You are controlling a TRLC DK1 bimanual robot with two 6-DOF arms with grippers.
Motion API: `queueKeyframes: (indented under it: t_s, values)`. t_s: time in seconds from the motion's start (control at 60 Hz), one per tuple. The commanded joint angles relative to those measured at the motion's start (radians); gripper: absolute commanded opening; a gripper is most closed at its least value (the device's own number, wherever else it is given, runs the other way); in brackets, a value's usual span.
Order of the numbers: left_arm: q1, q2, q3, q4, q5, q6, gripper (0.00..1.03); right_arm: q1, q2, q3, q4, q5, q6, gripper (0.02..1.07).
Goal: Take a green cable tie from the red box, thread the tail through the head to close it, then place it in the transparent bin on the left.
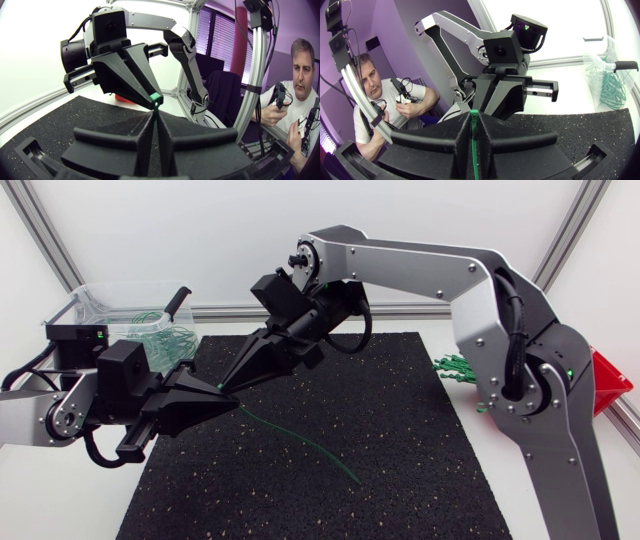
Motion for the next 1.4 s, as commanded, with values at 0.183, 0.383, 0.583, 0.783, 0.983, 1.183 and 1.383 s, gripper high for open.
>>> queueKeyframes:
  t_s: [0.183, 0.383, 0.583, 0.783, 0.983, 1.183, 1.383]
  values:
    - [-0.001, -0.013, -0.023, 0.017, 0.100, -0.001, 0.04, -0.008, -0.010, 0.015, -0.161, 0.001, -0.030, 0.08]
    - [-0.003, 0.038, 0.008, 0.048, 0.096, -0.018, 0.03, -0.023, 0.011, 0.092, -0.152, 0.066, 0.006, 0.24]
    - [0.016, 0.034, 0.009, 0.048, 0.030, -0.024, 0.03, -0.036, 0.070, 0.182, -0.043, 0.188, 0.144, 0.54]
    - [0.014, -0.005, -0.005, 0.032, -0.075, -0.022, 0.03, -0.040, 0.077, 0.215, 0.108, 0.343, 0.297, 0.57]
    - [0.006, -0.047, -0.006, 0.000, -0.194, -0.021, 0.03, -0.043, -0.030, 0.080, 0.324, 0.535, 0.421, 0.66]
    - [-0.006, -0.082, 0.004, -0.057, -0.317, 0.018, 0.03, -0.017, -0.214, -0.183, 0.532, 0.684, 0.476, 0.69]
    - [-0.044, -0.136, 0.035, -0.192, -0.406, 0.082, 0.03, 0.018, -0.384, -0.404, 0.681, 0.745, 0.547, 0.71]
